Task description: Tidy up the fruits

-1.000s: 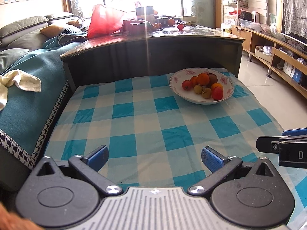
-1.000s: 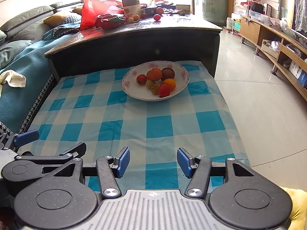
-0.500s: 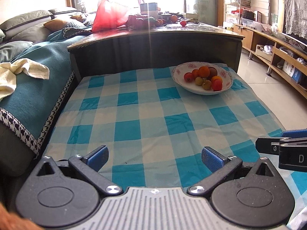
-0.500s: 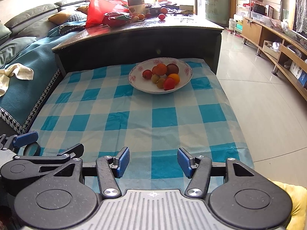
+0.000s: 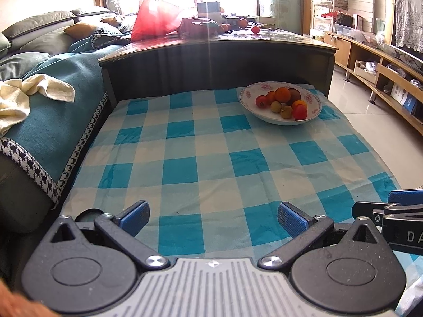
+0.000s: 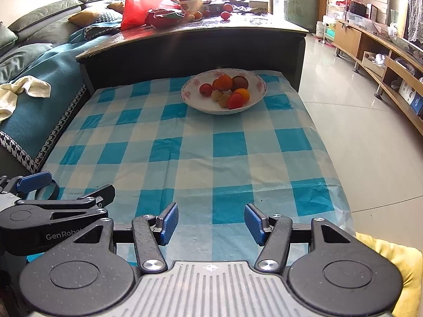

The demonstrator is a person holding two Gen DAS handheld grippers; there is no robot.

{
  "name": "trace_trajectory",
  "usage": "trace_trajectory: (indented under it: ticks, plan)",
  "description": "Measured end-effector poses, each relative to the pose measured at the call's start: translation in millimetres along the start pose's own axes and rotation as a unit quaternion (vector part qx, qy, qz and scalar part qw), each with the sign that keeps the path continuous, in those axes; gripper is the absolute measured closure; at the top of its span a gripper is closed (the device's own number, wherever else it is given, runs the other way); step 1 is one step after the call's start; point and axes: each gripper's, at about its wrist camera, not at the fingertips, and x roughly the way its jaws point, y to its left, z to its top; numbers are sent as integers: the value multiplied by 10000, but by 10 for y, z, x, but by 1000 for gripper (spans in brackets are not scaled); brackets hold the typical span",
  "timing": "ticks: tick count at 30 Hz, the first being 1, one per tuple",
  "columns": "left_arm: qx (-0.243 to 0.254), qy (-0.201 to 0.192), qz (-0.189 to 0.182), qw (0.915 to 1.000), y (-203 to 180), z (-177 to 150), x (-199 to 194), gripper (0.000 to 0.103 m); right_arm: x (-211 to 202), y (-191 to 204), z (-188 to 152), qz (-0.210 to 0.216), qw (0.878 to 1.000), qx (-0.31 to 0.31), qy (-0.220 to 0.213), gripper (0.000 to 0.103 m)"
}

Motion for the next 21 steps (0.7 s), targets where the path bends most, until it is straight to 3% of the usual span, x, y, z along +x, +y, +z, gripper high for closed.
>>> trace_trajectory:
  ticks: [21]
  plan:
    - [-18, 201, -70, 9998, -16, -132, -70, 0, -73, 84, -117, 69, 9999, -63, 43, 52]
